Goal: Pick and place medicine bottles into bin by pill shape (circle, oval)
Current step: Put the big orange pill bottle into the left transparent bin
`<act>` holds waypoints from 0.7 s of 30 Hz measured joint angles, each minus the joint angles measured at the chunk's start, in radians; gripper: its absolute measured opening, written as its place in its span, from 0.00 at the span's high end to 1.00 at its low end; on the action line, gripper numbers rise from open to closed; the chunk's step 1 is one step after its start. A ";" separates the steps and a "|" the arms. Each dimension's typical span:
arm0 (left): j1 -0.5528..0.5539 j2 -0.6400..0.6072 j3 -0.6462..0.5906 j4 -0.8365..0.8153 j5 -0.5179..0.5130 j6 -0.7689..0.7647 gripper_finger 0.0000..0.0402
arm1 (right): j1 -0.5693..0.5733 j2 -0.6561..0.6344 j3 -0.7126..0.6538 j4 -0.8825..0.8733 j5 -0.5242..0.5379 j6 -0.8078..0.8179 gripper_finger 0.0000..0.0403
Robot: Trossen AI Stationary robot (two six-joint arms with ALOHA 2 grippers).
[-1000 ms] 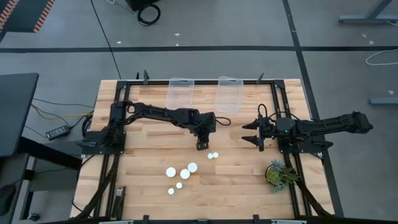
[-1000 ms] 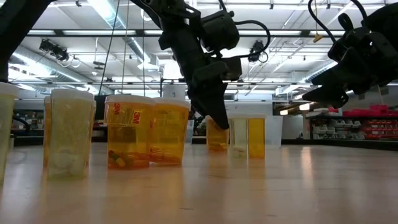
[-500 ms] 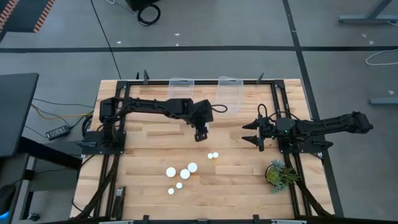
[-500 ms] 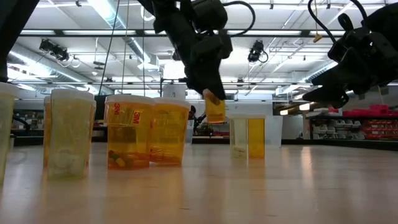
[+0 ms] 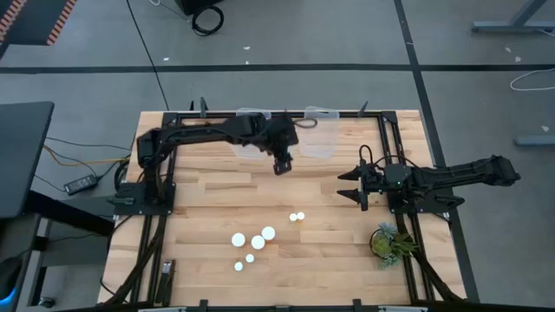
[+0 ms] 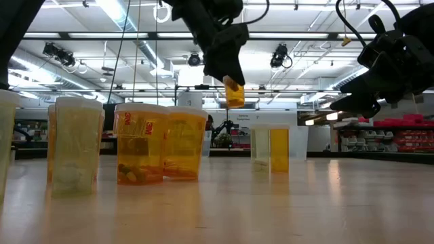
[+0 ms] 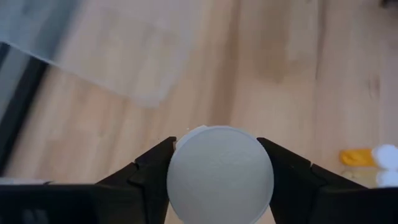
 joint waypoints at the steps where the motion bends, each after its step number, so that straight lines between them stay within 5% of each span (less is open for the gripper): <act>1: 0.015 0.000 0.014 -0.014 -0.001 0.003 0.48 | 0.000 0.000 0.000 0.000 0.000 0.000 0.24; 10: 0.169 0.001 0.052 -0.159 -0.007 0.035 0.45 | 0.000 0.000 0.000 0.000 0.000 0.000 0.24; 21: 0.344 0.005 -0.060 -0.125 -0.024 0.049 0.46 | 0.000 0.000 0.000 0.001 0.000 0.000 0.24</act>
